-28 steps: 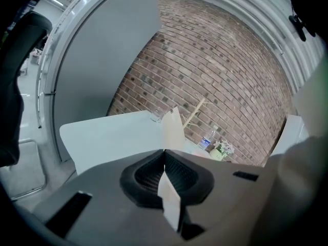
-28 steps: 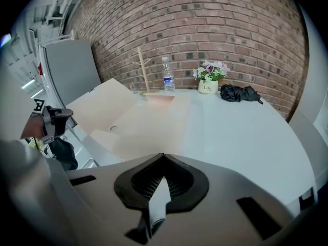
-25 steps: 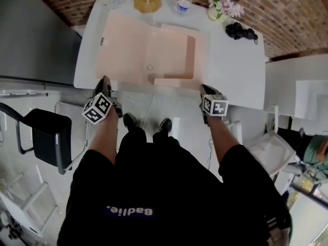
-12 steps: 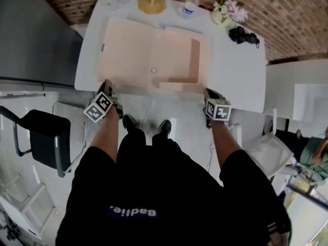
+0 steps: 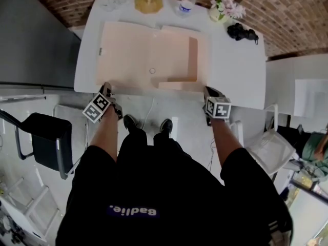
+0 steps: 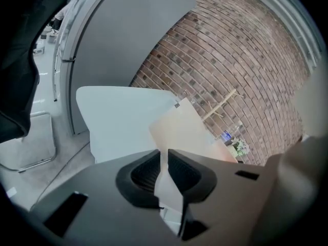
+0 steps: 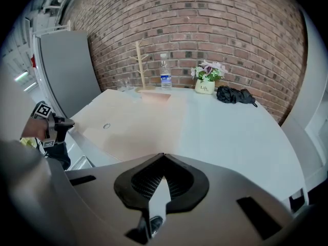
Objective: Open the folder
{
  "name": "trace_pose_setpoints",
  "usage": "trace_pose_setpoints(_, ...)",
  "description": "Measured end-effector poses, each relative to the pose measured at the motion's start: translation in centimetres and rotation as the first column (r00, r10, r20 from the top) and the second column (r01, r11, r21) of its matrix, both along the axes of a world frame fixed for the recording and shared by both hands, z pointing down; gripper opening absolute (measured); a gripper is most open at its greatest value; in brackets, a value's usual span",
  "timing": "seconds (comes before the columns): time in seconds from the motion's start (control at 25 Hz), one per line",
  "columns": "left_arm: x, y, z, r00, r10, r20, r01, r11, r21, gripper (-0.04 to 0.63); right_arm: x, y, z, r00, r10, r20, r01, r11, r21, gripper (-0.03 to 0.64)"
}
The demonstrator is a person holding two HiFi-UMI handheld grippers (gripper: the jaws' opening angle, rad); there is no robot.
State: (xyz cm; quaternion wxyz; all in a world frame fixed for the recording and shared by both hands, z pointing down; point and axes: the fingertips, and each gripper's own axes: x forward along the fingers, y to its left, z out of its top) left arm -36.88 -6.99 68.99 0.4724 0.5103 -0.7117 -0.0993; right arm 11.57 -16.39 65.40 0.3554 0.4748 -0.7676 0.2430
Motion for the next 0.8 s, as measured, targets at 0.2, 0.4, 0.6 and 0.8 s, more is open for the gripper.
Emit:
trace_pose_setpoints(0.2, -0.1, 0.2, 1.1, 0.999, -0.015, -0.044, 0.014, 1.000, -0.024, 0.054, 0.0, -0.2, -0.1, 1.000, 0.011, 0.011, -0.011, 1.000, 0.004, 0.028)
trace_pose_setpoints(0.4, -0.3, 0.3, 1.0, 0.999, -0.004, -0.037, 0.003, 1.000, -0.029, 0.072, -0.1, -0.1, 0.0, 1.000, 0.013, 0.013, -0.013, 1.000, -0.009, 0.028)
trace_pose_setpoints(0.6, 0.0, 0.3, -0.8, 1.000, 0.030, 0.005, -0.030, 0.999, 0.018, 0.081, -0.3, -0.3, -0.4, 0.998, 0.030, 0.049, -0.030, 1.000, -0.009, 0.028)
trace_pose_setpoints(0.8, 0.7, 0.3, -3.3, 0.989, 0.123, 0.086, -0.129, 0.989, 0.069, 0.081, -1.1, -0.3, -1.5, 0.996, 0.019, 0.089, -0.021, 1.000, 0.018, 0.028)
